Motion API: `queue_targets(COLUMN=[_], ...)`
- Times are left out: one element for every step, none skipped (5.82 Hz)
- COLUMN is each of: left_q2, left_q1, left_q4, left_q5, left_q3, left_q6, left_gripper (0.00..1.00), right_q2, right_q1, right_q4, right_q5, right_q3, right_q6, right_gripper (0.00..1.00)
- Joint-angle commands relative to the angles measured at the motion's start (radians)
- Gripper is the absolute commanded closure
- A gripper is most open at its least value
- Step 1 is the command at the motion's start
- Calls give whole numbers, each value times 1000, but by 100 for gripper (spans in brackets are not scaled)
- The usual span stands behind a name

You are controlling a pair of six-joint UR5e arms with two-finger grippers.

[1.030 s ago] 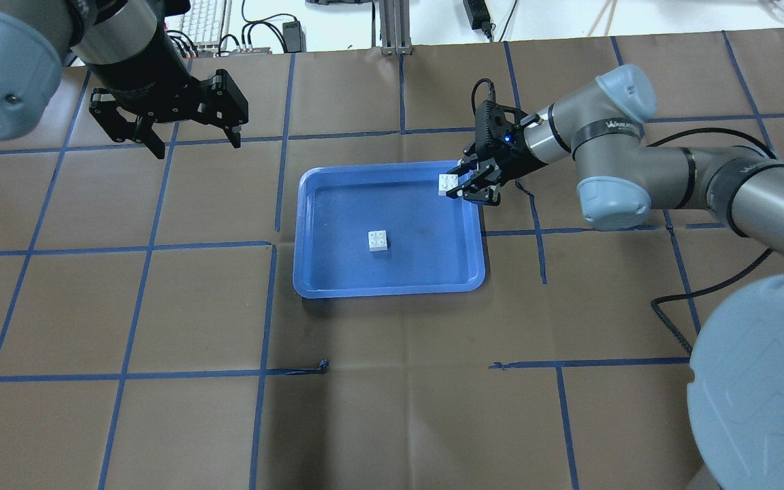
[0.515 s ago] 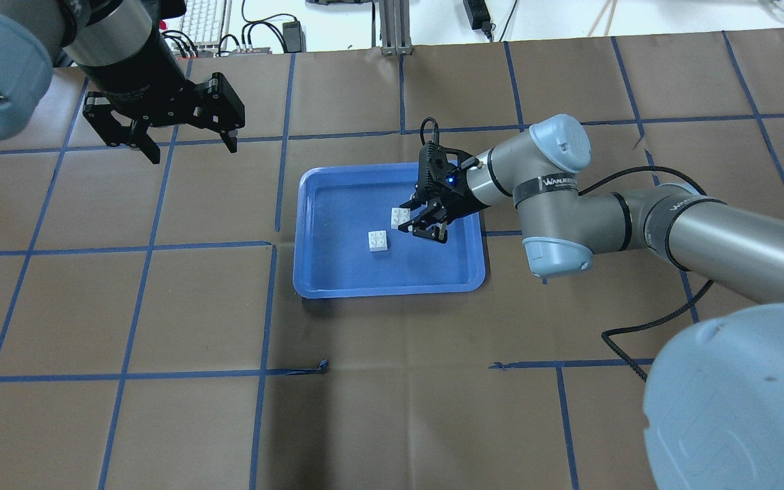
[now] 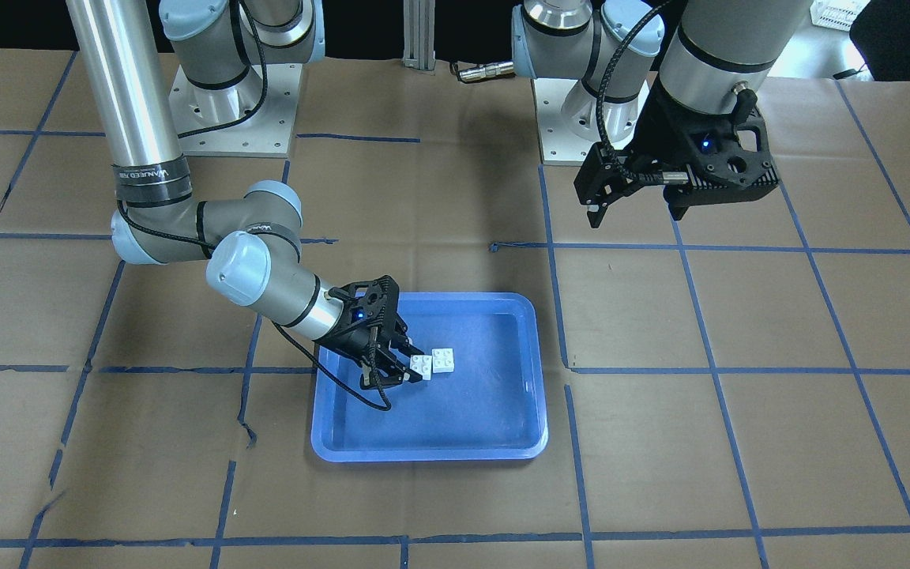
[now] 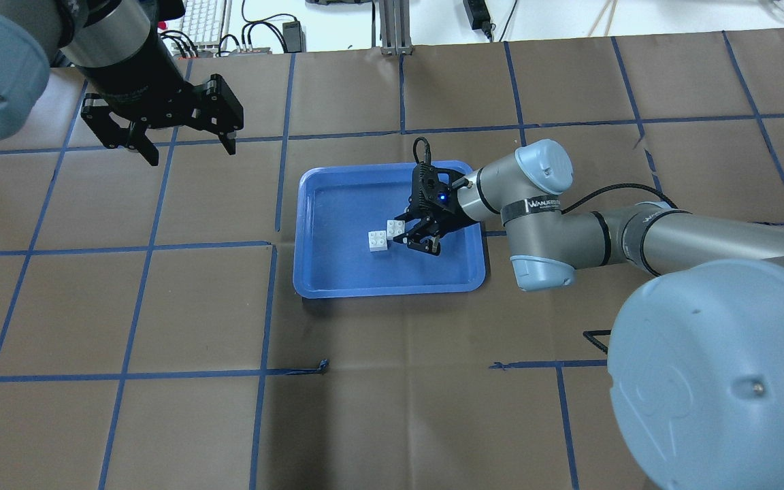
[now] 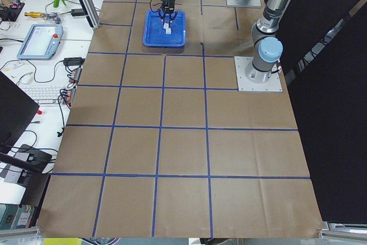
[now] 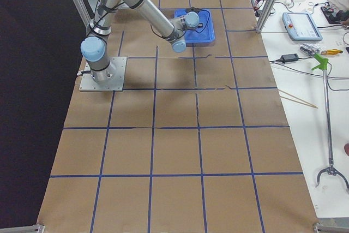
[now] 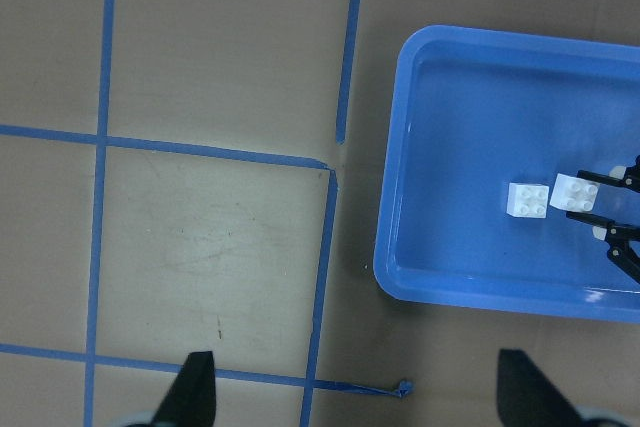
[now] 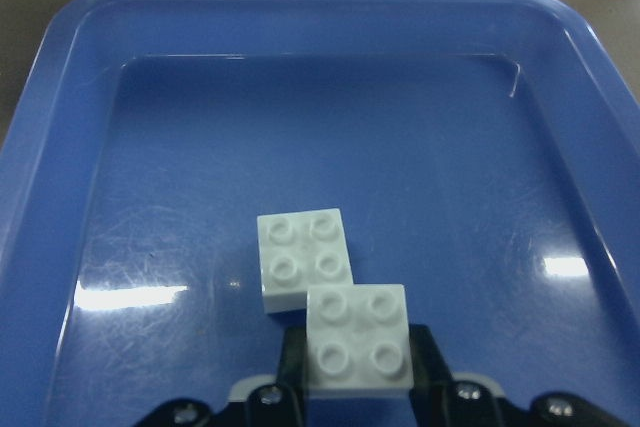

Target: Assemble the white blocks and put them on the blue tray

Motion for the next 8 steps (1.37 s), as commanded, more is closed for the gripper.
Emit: queue_targets(left_q2=[0, 0, 1, 1, 3, 3, 3, 3], left_q1=[2, 2, 2, 3, 3, 3, 3, 3], left_q4=[0, 0, 0, 1, 0, 1, 1, 1], left_q5=[-1, 0, 2, 2, 3, 3, 2, 2], left_q3=[1, 1, 2, 2, 2, 4, 4, 4], left_q6=[3, 3, 2, 2, 3, 3, 2, 2], left_gripper=[1, 1, 1, 1, 1, 1, 1, 1], right_q2=[4, 4, 1, 3, 3, 3, 3, 3], right_q1=[0, 0, 0, 0, 3, 3, 3, 3], right_q4=[-1, 1, 1, 2, 2, 2, 2, 1], right_q5=[1, 0, 1, 3, 3, 4, 4, 6], right_q3=[1, 1, 2, 2, 2, 2, 13, 18], right_q6=[3, 4, 13, 15, 15, 15, 13, 12], right_gripper=[75, 75, 75, 75, 75, 75, 75, 75])
